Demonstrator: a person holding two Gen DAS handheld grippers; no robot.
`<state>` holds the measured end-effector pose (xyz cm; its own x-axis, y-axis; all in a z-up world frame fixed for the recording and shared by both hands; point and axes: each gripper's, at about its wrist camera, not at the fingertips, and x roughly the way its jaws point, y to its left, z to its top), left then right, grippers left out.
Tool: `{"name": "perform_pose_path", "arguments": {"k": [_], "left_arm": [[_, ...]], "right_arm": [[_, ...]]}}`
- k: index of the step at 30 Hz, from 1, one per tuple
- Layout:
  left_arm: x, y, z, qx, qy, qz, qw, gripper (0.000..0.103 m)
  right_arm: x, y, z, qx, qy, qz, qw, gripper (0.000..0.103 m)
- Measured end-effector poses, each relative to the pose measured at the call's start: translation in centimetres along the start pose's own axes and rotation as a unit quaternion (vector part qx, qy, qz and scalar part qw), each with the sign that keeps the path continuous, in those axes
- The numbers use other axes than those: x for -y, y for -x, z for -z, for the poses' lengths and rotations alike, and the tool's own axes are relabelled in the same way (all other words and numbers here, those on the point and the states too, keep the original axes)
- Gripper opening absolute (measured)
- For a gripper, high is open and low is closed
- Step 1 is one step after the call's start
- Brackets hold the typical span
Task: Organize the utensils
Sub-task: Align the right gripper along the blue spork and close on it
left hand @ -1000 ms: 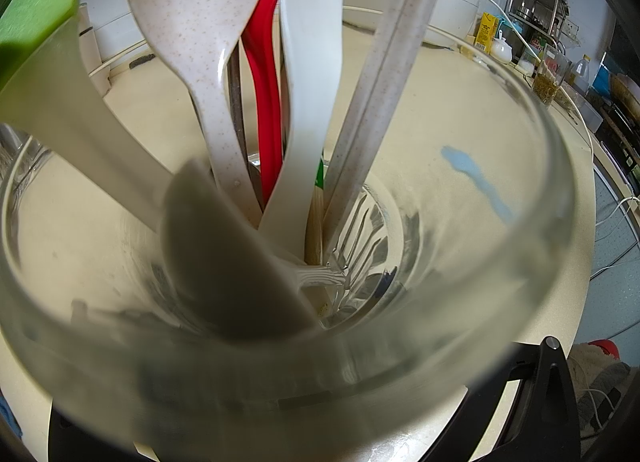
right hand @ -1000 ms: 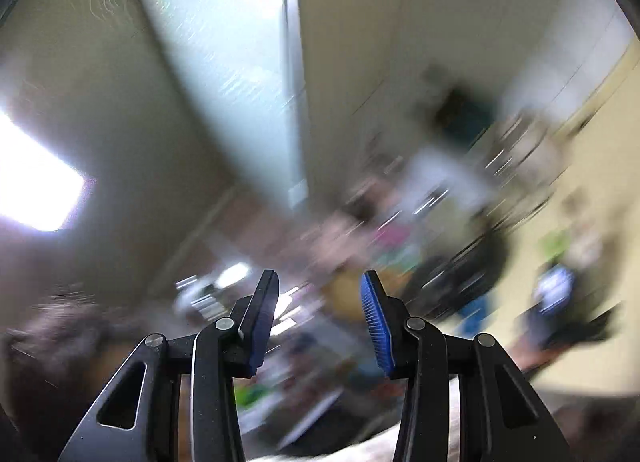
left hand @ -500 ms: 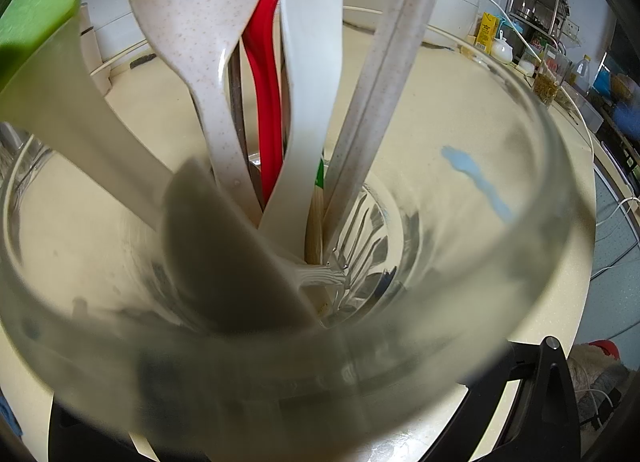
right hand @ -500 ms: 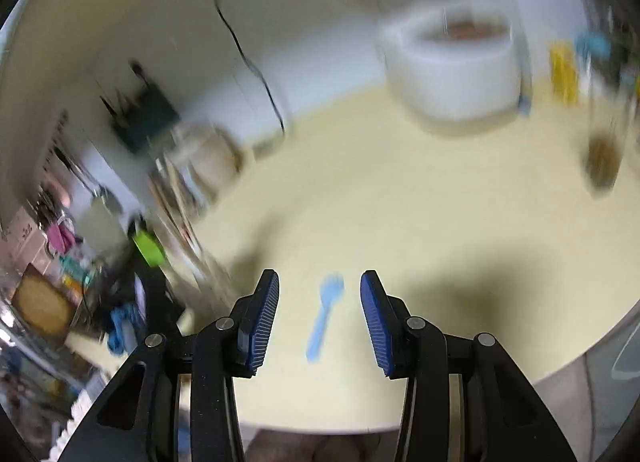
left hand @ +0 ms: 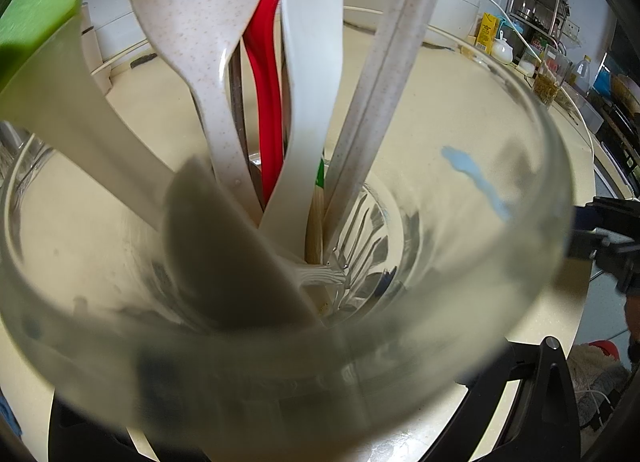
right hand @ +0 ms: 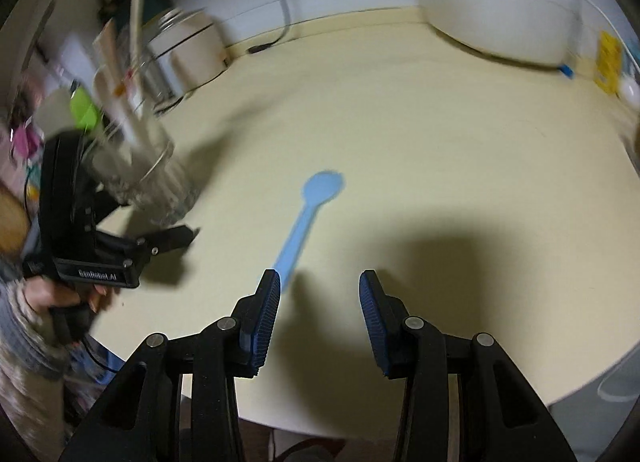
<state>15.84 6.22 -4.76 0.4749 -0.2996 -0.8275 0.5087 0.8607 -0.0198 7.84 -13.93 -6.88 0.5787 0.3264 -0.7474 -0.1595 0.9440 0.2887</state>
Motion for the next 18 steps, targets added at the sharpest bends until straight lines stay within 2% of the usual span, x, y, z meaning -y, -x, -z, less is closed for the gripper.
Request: {"name": "perform_pose_path", "arguments": {"k": [7,11,13,15,18], "left_arm": [[0.0,0.0,0.0,0.0,0.0,0.0,1.0,0.102],[0.0,0.0,0.0,0.0,0.0,0.0,1.0,0.102],[0.0,0.0,0.0,0.0,0.0,0.0,1.0,0.102],[-0.1,0.0,0.0,0.0,0.0,0.0,1.0,0.102],[-0.1,0.0,0.0,0.0,0.0,0.0,1.0,0.102]], "right_arm": [[-2.3,-1.2,0.1,0.021,0.044,0.029,0.998,0.042],[-4.3,-1.7,1.1,0.053,0.125,0.091,0.986,0.041],[-4.2,-1.5,1.5,0.059,0.144,0.093,0.983,0.035],[-3.3,-1.2,1.3,0.055,0.144,0.1,0.983,0.025],[-1.3,-0.7,0.7,0.048,0.132,0.119,0.983,0.023]]}}
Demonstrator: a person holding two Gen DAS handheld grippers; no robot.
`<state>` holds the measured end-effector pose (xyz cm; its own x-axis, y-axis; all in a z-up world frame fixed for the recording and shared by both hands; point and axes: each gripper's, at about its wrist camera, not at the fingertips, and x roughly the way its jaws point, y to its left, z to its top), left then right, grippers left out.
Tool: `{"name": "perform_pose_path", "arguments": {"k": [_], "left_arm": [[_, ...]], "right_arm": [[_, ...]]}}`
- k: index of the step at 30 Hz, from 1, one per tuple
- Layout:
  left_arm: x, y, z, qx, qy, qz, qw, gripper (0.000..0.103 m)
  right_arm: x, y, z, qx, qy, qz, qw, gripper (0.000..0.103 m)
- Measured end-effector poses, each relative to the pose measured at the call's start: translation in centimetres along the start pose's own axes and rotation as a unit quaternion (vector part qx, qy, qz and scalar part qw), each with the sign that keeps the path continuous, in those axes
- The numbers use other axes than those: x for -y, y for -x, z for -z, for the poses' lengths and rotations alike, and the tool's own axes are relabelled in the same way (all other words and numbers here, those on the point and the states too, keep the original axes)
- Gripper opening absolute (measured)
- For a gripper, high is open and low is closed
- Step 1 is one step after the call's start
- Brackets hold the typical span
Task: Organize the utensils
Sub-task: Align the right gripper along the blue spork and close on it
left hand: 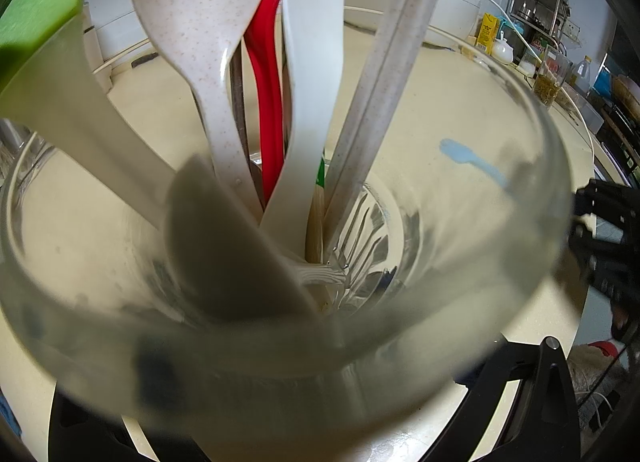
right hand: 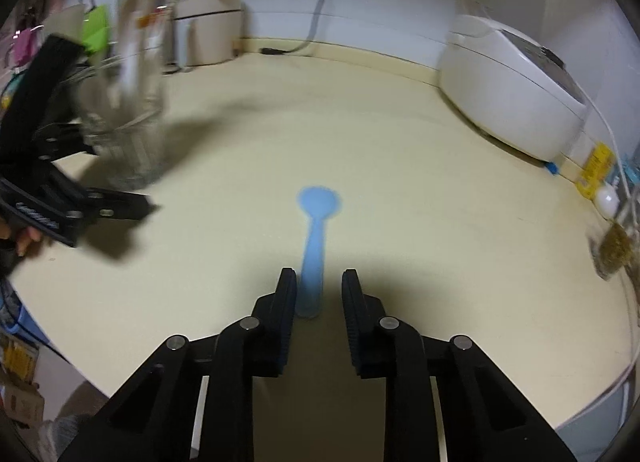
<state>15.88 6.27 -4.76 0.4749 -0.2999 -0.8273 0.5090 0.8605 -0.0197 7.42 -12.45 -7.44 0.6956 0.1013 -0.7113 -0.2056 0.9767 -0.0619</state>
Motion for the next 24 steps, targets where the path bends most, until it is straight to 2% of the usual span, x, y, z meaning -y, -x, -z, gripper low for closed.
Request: {"name": "perform_pose_path", "arguments": {"k": [4,8,13,18,22,24], "left_arm": [[0.0,0.0,0.0,0.0,0.0,0.0,1.0,0.102],[0.0,0.0,0.0,0.0,0.0,0.0,1.0,0.102],[0.0,0.0,0.0,0.0,0.0,0.0,1.0,0.102],[-0.1,0.0,0.0,0.0,0.0,0.0,1.0,0.102],[-0.1,0.0,0.0,0.0,0.0,0.0,1.0,0.102],[-0.1,0.0,0.0,0.0,0.0,0.0,1.0,0.102]], "right_arm": [[2.8,0.2,0.3,-0.015,-0.031,-0.026,0.999,0.023],[3.2,0.8,-0.2,0.005,-0.027,-0.075,0.997,0.023],[2.2,-1.3,-1.4,-0.009,0.018,-0.047,0.999,0.024],[2.4,-2.9,-3.0,-0.012,0.015,-0.075,0.997,0.025],[2.4,-4.0,-3.9,-0.013,0.014,-0.075,0.997,0.027],[2.4,-4.3,-4.2,-0.013,0.01,-0.073,0.997,0.031]]}}
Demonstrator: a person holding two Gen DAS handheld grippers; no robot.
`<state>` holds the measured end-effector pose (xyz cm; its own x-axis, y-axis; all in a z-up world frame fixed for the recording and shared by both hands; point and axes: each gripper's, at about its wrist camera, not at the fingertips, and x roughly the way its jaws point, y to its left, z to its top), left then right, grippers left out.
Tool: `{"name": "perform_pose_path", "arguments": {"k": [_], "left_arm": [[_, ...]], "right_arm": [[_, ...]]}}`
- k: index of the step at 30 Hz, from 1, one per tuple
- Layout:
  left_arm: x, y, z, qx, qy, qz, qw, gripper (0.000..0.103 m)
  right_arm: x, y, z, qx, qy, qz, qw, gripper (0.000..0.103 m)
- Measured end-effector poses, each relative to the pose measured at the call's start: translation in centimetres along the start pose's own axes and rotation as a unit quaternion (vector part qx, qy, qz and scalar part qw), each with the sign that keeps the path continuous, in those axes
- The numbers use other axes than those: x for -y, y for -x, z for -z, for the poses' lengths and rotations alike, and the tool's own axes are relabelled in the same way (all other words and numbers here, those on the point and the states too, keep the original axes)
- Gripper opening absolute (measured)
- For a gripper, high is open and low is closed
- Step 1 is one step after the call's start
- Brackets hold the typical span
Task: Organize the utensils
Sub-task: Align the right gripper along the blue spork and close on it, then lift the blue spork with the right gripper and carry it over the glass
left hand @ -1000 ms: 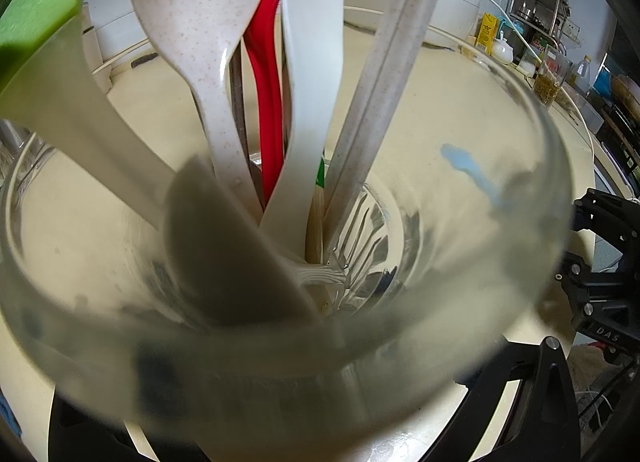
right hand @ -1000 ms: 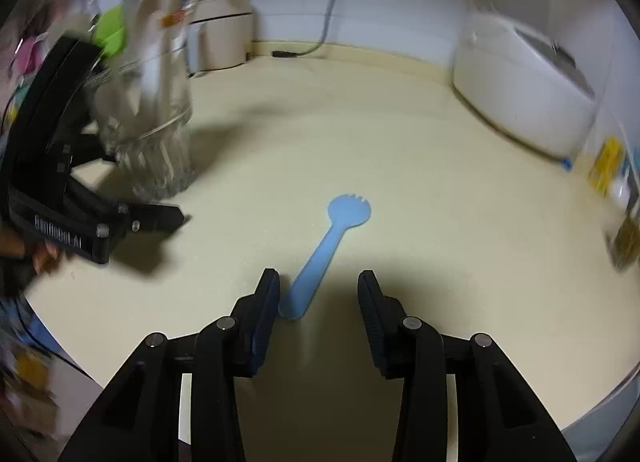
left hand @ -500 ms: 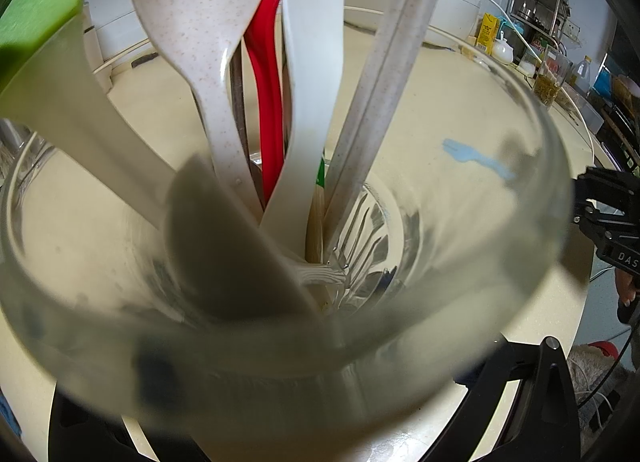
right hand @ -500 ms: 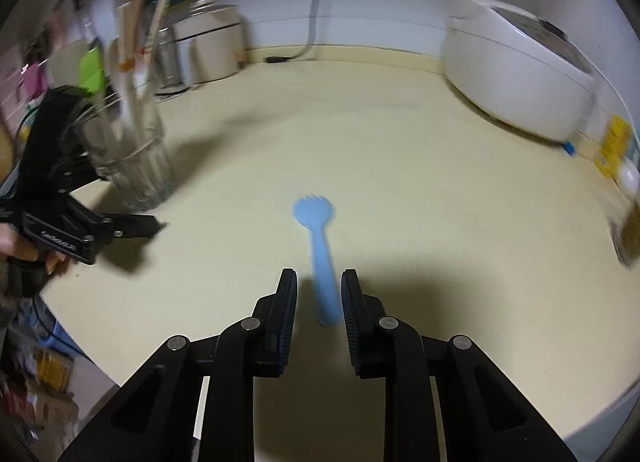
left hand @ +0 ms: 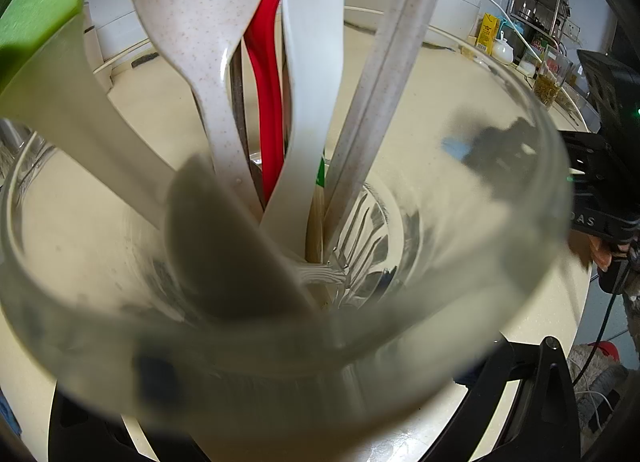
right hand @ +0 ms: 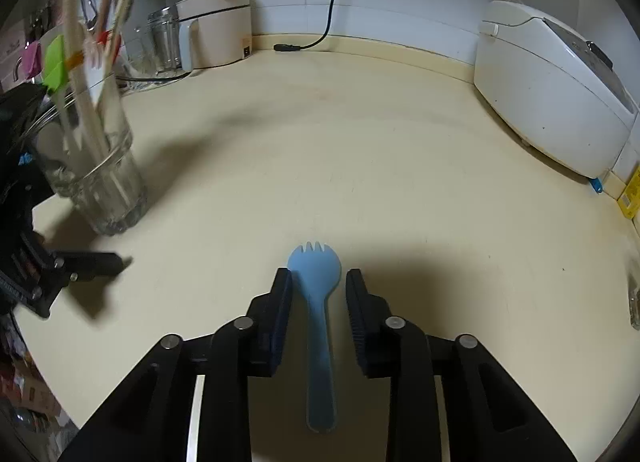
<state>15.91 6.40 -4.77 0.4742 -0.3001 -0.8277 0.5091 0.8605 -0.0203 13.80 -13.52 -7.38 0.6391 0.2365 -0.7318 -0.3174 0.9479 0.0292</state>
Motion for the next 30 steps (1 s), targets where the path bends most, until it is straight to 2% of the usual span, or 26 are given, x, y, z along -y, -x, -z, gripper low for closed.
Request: {"name": "perform_pose_path", "arguments": {"k": [8,11,19,25,30], "left_arm": [[0.0,0.0,0.0,0.0,0.0,0.0,1.0,0.102],[0.0,0.0,0.0,0.0,0.0,0.0,1.0,0.102],[0.0,0.0,0.0,0.0,0.0,0.0,1.0,0.102],[0.0,0.0,0.0,0.0,0.0,0.0,1.0,0.102],[0.0,0.0,0.0,0.0,0.0,0.0,1.0,0.102]], "right_arm": [[-0.4,-0.7,-0.8,0.001,0.003,0.001,1.0,0.033],[-0.4,-0.7,-0.7,0.002,0.006,-0.005,1.0,0.028],[-0.3,-0.6,-0.5,0.008,-0.005,-0.007,1.0,0.027],[1.5,0.1,0.1,0.025,-0.074,-0.063,0.995,0.027],[3.8,1.2,0.6,0.053,-0.139,-0.116,0.982,0.027]]}}
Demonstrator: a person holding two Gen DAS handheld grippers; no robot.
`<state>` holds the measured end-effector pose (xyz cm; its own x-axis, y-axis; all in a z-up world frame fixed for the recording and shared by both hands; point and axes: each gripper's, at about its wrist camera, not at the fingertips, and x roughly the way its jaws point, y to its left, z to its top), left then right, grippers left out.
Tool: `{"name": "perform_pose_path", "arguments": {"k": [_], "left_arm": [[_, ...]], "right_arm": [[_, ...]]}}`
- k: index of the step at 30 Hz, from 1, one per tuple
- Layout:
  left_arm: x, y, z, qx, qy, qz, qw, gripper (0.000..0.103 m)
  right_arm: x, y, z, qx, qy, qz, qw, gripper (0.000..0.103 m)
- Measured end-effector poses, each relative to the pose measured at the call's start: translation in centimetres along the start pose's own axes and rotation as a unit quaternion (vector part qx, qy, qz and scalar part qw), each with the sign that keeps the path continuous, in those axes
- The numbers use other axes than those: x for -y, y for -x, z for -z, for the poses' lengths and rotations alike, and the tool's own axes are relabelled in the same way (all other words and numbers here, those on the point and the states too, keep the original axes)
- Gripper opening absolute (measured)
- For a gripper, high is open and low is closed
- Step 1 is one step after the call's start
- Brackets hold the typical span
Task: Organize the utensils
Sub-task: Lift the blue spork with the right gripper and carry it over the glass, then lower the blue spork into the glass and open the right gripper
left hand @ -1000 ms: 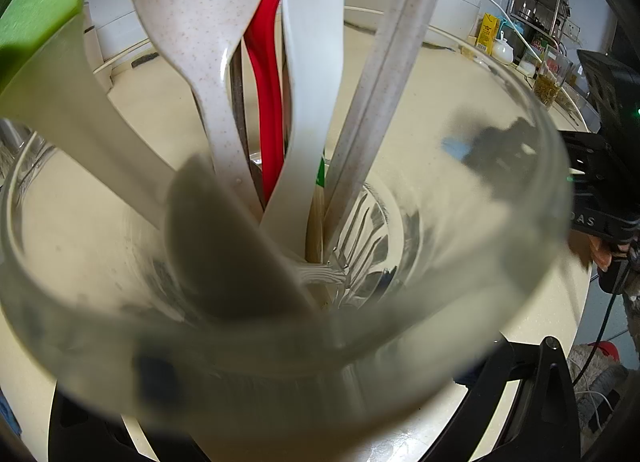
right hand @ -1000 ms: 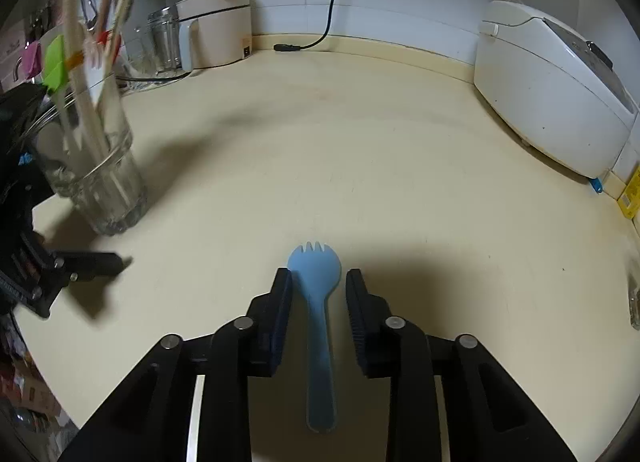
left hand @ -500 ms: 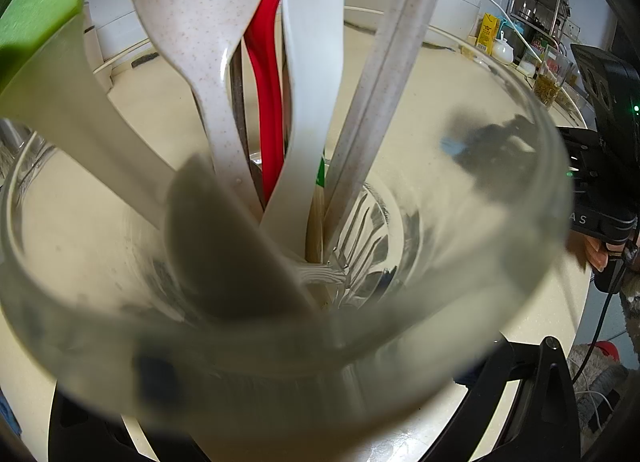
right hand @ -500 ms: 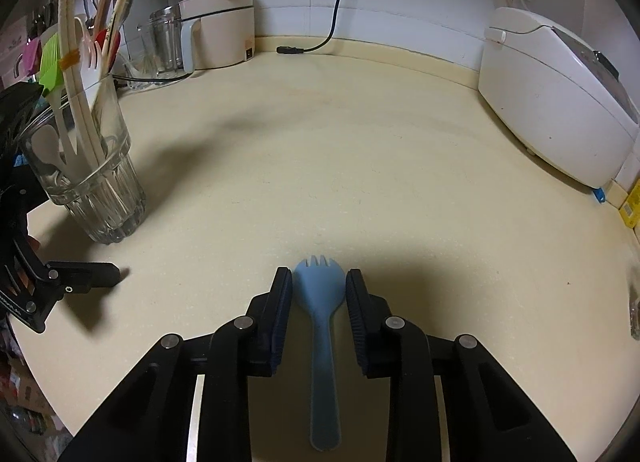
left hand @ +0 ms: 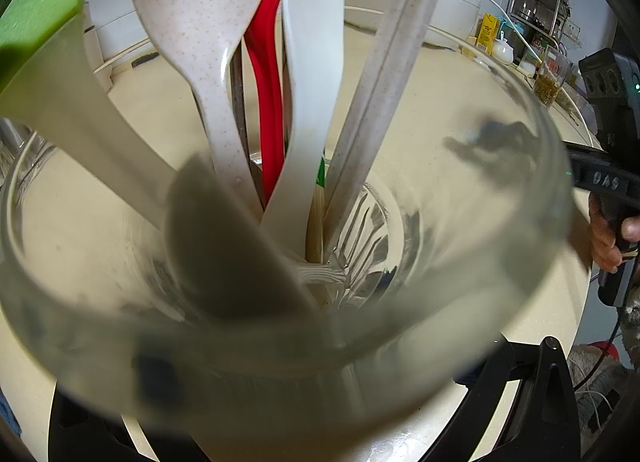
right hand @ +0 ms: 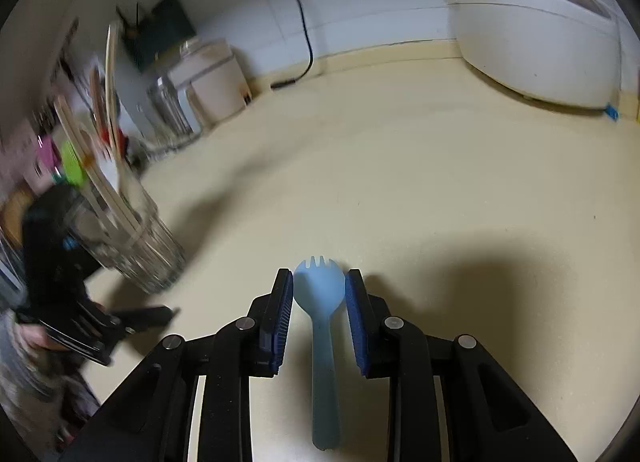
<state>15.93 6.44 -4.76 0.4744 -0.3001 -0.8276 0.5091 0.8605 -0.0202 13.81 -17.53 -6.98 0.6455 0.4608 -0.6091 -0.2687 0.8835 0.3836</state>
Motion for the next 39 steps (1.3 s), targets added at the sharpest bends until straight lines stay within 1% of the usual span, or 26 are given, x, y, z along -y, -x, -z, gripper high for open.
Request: {"name": "perform_pose_path", "arguments": {"k": [5,10,13,18,21,24,28,33,37,39], "left_arm": [[0.0,0.0,0.0,0.0,0.0,0.0,1.0,0.102],[0.0,0.0,0.0,0.0,0.0,0.0,1.0,0.102],[0.0,0.0,0.0,0.0,0.0,0.0,1.0,0.102],[0.0,0.0,0.0,0.0,0.0,0.0,1.0,0.102],[0.0,0.0,0.0,0.0,0.0,0.0,1.0,0.102],[0.0,0.0,0.0,0.0,0.0,0.0,1.0,0.102],[0.0,0.0,0.0,0.0,0.0,0.0,1.0,0.102],[0.3,-0.1,-0.1,0.0,0.0,0.0,1.0,0.102],[0.4,-0.2,-0.2,0.0,0.0,0.0,1.0,0.102],[0.4,-0.2,-0.2,0.0,0.0,0.0,1.0,0.102]], "right_arm": [[-0.2,1.3,-0.4,0.023,-0.001,-0.011,1.0,0.027],[-1.8,2.7,-1.3,0.044,0.015,-0.032,0.998,0.027],[-3.5,3.6,-2.4,0.061,0.028,-0.05,0.996,0.027],[-7.2,5.8,-4.8,0.103,0.054,-0.101,0.988,0.027],[-9.7,7.3,-6.0,0.128,0.067,-0.144,0.979,0.027],[-12.4,7.9,-7.4,0.145,0.085,-0.181,0.969,0.027],[-15.5,6.9,-8.8,0.151,0.115,-0.191,0.963,0.027],[-18.8,3.1,-10.3,0.133,0.141,-0.184,0.963,0.027],[-20.3,1.0,-10.4,0.132,0.16,-0.177,0.962,0.027],[-20.4,0.3,-10.3,0.131,0.16,-0.176,0.962,0.027]]}}
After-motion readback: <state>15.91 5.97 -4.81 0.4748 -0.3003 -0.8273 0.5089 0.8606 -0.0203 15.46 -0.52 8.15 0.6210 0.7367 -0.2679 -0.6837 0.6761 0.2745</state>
